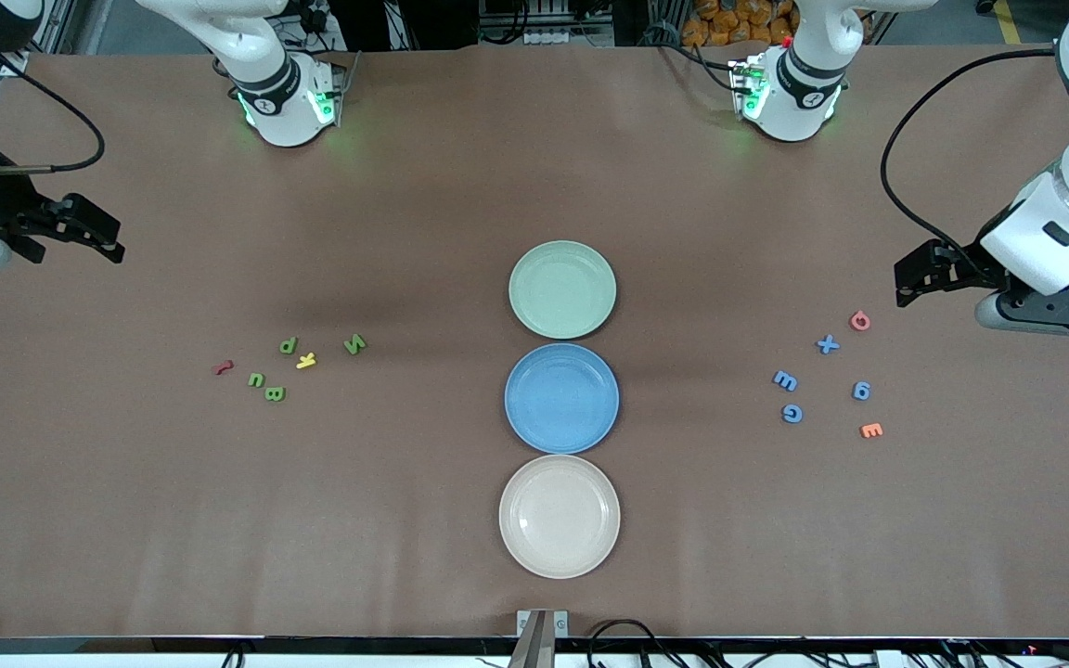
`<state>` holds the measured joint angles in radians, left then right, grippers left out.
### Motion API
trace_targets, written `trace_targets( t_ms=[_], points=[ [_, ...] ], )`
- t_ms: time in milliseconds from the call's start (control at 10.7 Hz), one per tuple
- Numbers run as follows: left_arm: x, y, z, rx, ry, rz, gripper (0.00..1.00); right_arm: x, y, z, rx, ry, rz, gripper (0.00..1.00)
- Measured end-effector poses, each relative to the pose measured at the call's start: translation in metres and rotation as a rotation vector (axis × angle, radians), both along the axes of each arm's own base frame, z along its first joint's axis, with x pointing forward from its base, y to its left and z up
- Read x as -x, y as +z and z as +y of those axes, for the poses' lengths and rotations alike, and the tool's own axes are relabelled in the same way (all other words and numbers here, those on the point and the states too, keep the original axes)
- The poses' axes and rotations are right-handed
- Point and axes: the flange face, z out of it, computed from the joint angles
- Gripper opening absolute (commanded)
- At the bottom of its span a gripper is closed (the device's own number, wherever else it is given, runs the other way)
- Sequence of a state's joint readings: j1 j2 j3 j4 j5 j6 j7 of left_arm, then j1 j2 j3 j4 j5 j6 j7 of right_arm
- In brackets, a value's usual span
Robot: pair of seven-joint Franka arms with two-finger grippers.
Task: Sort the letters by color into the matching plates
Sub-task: 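Move both grippers toward the foam letters beside each arm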
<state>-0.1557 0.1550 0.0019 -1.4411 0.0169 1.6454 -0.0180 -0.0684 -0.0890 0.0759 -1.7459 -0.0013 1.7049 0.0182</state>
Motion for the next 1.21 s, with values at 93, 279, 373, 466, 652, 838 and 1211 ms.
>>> trace_targets(
  t_ms=[93, 279, 373, 466, 652, 838, 1211],
  points=[
    [0.000, 0.000, 0.000, 0.000, 0.000, 0.000, 1.00, 0.000, 0.000, 0.001, 0.000, 0.001, 0.000, 1.00],
    [0.000, 0.000, 0.000, 0.000, 0.000, 0.000, 1.00, 0.000, 0.002, 0.009, 0.000, 0.019, -0.004, 1.00],
    [0.000, -0.001, 0.000, 0.000, -0.001, 0.001, 1.00, 0.000, 0.004, 0.014, 0.000, 0.028, -0.008, 1.00],
    [-0.001, -0.003, -0.002, -0.001, -0.003, 0.005, 1.00, 0.000, 0.004, 0.015, 0.000, 0.030, -0.007, 1.00],
    [-0.004, -0.014, -0.004, -0.004, -0.005, 0.024, 1.00, 0.001, 0.004, 0.016, 0.000, 0.031, -0.004, 1.00],
    [-0.010, -0.038, -0.001, -0.011, 0.001, 0.066, 1.00, 0.001, 0.001, 0.025, 0.000, 0.051, 0.008, 1.00],
    [-0.018, -0.101, -0.001, -0.019, 0.002, 0.123, 1.00, -0.018, -0.040, 0.034, -0.003, 0.078, 0.074, 1.00]
  ],
)
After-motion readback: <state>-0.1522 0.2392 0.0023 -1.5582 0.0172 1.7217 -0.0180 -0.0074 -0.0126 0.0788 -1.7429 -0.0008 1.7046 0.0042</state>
